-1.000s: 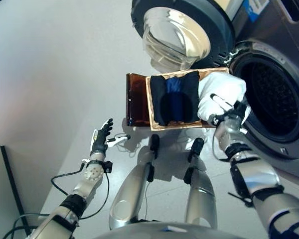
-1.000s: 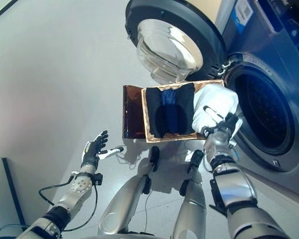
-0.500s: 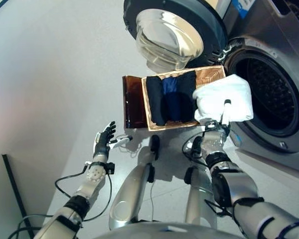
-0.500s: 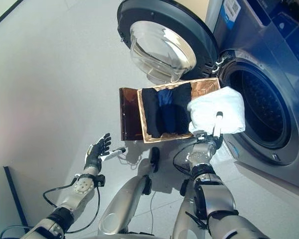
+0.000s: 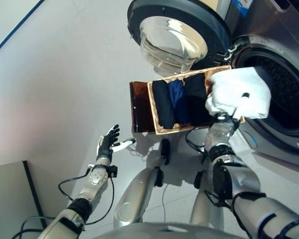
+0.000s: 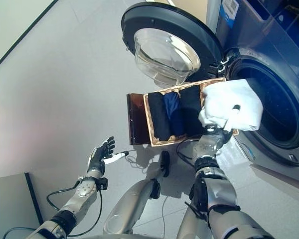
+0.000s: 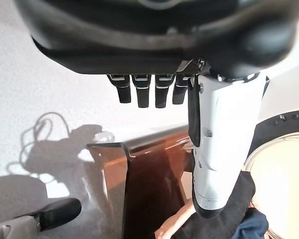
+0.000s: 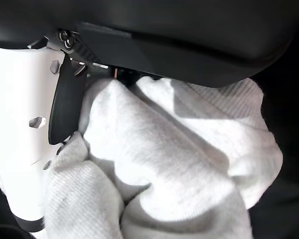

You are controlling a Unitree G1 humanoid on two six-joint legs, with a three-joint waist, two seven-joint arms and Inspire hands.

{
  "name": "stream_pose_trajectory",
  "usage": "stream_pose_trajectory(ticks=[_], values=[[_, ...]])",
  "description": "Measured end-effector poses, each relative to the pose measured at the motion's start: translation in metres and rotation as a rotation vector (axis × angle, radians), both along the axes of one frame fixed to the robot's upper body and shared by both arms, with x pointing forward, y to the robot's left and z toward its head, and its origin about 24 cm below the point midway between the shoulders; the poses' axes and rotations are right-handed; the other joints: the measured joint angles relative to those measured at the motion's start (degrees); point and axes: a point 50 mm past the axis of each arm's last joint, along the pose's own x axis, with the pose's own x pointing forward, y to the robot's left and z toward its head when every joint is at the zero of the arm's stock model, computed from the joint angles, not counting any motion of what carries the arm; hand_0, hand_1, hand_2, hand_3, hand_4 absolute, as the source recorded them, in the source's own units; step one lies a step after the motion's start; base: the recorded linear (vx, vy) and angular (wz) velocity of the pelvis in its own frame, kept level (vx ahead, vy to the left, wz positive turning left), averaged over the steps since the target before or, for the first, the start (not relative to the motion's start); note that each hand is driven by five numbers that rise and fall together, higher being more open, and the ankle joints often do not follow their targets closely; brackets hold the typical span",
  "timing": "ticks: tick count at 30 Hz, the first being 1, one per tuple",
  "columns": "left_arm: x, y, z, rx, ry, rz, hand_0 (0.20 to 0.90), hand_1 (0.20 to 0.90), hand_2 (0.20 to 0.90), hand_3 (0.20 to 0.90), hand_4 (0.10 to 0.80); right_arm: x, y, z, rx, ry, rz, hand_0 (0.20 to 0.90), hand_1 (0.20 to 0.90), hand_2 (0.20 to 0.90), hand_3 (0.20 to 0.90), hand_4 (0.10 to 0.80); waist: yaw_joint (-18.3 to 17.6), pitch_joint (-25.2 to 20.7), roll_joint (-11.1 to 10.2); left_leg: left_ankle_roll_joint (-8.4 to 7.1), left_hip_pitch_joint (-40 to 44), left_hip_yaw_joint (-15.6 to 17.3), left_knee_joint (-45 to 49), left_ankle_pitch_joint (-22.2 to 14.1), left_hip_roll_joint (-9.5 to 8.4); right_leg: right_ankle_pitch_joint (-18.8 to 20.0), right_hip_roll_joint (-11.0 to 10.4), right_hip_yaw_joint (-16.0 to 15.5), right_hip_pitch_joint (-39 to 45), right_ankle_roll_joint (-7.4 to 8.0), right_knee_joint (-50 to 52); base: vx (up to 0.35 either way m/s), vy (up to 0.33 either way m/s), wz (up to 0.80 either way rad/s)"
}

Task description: Pick up the clothes and place them into the washing machine

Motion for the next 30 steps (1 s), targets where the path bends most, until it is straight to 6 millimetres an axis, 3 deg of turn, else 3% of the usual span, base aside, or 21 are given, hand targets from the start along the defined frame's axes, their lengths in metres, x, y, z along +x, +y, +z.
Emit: stream_pose_trajectory(ticks=[10, 13, 16, 17, 18, 22, 30], values=[[-0.010, 0.004, -0.007, 0.001, 0.029, 0.018, 0.900, 0.900, 0.900, 0.900, 0.800, -0.016, -0.076, 0.063, -0.114, 0.020, -0.245, 0.200, 0.200, 0.200, 0.200, 0.300, 0.3, -1.0, 1.5, 0.07, -0.4, 0.9, -0.8, 0.1, -0.40, 0.2, -0.3, 0.8, -1.2, 0.14, 0.1, 0.002, -0.002, -0.02], [-0.009, 0.004, -0.005, 0.003, 0.020, 0.015, 0.900, 0.900, 0.900, 0.900, 0.800, -0.017, -0.087, 0.088, -0.183, 0.031, -0.283, 0.200, 0.200, 0.200, 0.200, 0.300, 0.3, -1.1, 1.7, 0.11, -0.4, 1.1, -0.9, 0.0, -0.45, 0.2, -0.2, 1.4, -1.6, 0.24, 0.1, -0.017, -0.015, -0.07], [-0.007, 0.007, 0.000, 0.006, -0.019, 0.015, 0.900, 0.900, 0.900, 0.900, 0.800, -0.017, -0.098, 0.131, -0.265, 0.002, -0.333, 0.200, 0.200, 0.200, 0.200, 0.300, 0.4, -1.2, 2.5, 0.25, -1.7, 1.2, -0.9, 0.1, -0.66, 0.1, -0.5, 1.7, -3.2, 0.31, 1.0, -0.056, -0.003, 0.02], [-0.005, 0.007, 0.004, 0.006, -0.035, 0.013, 0.900, 0.900, 0.900, 0.900, 0.800, -0.019, -0.104, 0.153, -0.320, -0.019, -0.349, 0.343, 0.343, 0.343, 0.343, 0.402, 0.4, -1.1, 3.5, 0.86, -2.4, 1.2, -0.9, 0.5, -0.86, 0.1, -0.6, 1.7, -4.2, 0.31, 1.5, -0.034, 0.017, 0.07], [-0.005, 0.008, 0.004, 0.005, -0.042, 0.018, 0.900, 0.900, 0.900, 0.900, 0.800, -0.020, -0.107, 0.159, -0.369, -0.004, -0.354, 0.900, 0.900, 0.900, 0.900, 0.800, 0.4, -1.0, 4.3, 1.04, -2.9, 1.2, -0.9, 0.7, -1.00, 0.1, -0.7, 1.7, -4.8, 0.29, 1.8, -0.021, 0.025, 0.08], [-0.006, 0.014, 0.005, 0.013, -0.054, 0.052, 0.900, 0.900, 0.900, 0.900, 0.800, -0.014, -0.104, 0.179, -0.434, 0.010, -0.308, 0.900, 0.900, 0.900, 0.900, 0.800, 0.7, -1.0, 5.8, 1.40, -3.9, 1.8, -1.0, 1.0, -1.16, 0.1, -0.8, 2.5, -6.6, 0.46, 2.7, 0.005, 0.003, -0.03], [-0.006, 0.015, 0.006, 0.005, -0.056, 0.071, 0.900, 0.900, 0.900, 0.900, 0.800, -0.004, -0.097, 0.169, -0.460, 0.024, -0.224, 0.900, 0.900, 0.900, 0.900, 0.800, 2.0, -0.9, 6.1, 1.28, -3.9, 1.9, -1.0, 1.1, -1.13, 0.0, -0.5, 2.8, -6.6, 0.37, 2.9, 0.019, 0.021, 0.01]])
